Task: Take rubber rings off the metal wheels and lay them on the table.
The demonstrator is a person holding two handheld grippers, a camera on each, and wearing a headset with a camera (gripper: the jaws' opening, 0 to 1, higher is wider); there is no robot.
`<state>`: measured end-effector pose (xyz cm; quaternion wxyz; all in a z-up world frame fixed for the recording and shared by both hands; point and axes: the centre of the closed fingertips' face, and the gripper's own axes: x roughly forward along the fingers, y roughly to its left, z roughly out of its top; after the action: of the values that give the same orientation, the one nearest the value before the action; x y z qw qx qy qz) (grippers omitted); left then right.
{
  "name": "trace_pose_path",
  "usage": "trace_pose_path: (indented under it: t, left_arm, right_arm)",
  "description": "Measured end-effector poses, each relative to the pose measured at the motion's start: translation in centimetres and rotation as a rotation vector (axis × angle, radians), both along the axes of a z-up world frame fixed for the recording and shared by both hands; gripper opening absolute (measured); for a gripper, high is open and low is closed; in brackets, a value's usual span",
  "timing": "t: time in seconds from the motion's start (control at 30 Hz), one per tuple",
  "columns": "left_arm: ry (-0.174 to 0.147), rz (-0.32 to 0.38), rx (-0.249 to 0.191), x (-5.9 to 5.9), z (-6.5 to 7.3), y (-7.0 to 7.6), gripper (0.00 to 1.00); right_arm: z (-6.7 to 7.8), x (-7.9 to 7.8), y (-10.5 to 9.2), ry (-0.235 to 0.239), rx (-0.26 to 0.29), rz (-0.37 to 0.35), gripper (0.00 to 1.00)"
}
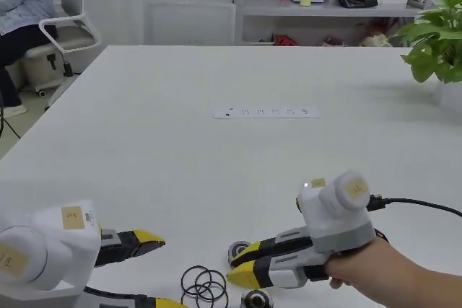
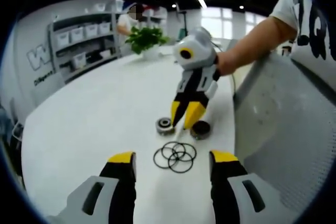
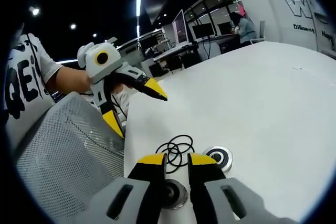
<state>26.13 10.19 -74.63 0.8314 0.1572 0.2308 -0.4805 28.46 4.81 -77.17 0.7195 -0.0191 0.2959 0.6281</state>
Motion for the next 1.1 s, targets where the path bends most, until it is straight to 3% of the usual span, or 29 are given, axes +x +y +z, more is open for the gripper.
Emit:
trace_pose_path:
  t: [0.37,0.63,0.83,1.1]
  left_arm:
    - [-0.032,0.007,0.008,0.3,1.2,0.7,0.58]
    - [-0.058,0.028,-0.019,1.0,2.7,1.0,0.58]
    - [-0.069,0.032,-0.033,1.2,3.5,0.9,0.59]
    - [-0.08,0.039,-0.046,1.3,4.4,1.1,0.61]
  right_arm:
    - [4.2,1.0,-0.3,-0.046,0.097,-0.036,0.21]
    - [7.3,2.7,-2.9,-0.121,0.161,-0.126,0.32]
    - [8.7,2.7,-5.0,-0.204,0.139,-0.147,0.4]
    - [9.7,2.1,-7.1,-0.277,0.113,-0.161,0.47]
